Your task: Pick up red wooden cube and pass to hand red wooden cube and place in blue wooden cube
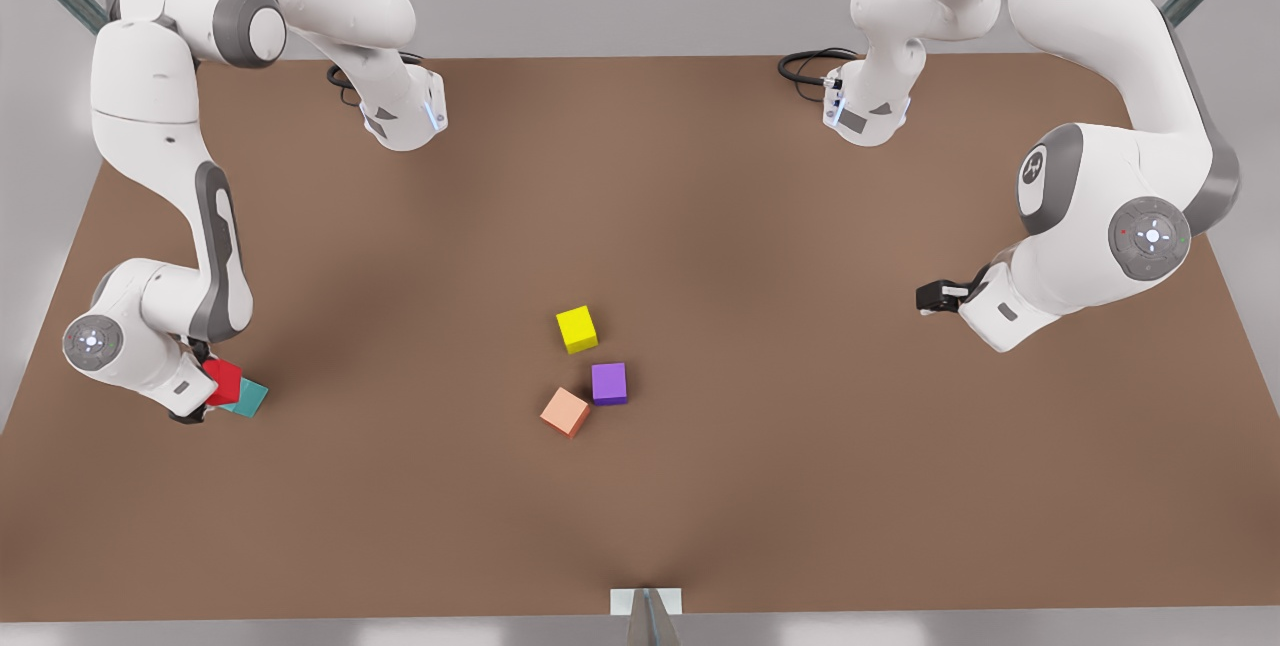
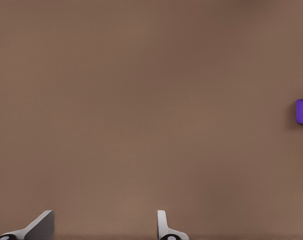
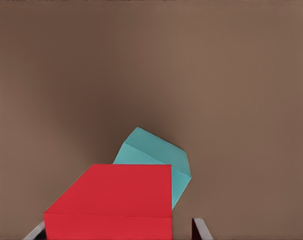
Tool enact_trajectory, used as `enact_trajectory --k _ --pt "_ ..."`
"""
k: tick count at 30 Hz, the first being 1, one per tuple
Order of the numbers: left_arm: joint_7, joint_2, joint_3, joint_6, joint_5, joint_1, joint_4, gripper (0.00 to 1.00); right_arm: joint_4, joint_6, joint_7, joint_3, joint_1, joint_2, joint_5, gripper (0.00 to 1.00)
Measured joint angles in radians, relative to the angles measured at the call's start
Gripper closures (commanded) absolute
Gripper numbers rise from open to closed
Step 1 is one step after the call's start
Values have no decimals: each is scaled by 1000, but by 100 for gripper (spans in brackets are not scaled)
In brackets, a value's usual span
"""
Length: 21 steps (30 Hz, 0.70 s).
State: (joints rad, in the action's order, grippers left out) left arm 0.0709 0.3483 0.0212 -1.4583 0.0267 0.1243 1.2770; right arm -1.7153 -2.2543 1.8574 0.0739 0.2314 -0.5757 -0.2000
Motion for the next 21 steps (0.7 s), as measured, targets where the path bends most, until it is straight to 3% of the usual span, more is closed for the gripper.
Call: enact_trajectory --k 7,11,14,21 --pt "3 0 0 2 0 0 0 0 41 123 -5 -43 -13 95 32 0" --pt "4 1 0 2 0 0 0 0 223 304 -69 -86 -135 120 59 0" --pt "4 1 0 2 0 0 0 0 278 422 -228 -91 -287 103 83 0" --pt "5 1 0 2 0 0 0 0 431 641 -697 -85 -313 83 122 0"
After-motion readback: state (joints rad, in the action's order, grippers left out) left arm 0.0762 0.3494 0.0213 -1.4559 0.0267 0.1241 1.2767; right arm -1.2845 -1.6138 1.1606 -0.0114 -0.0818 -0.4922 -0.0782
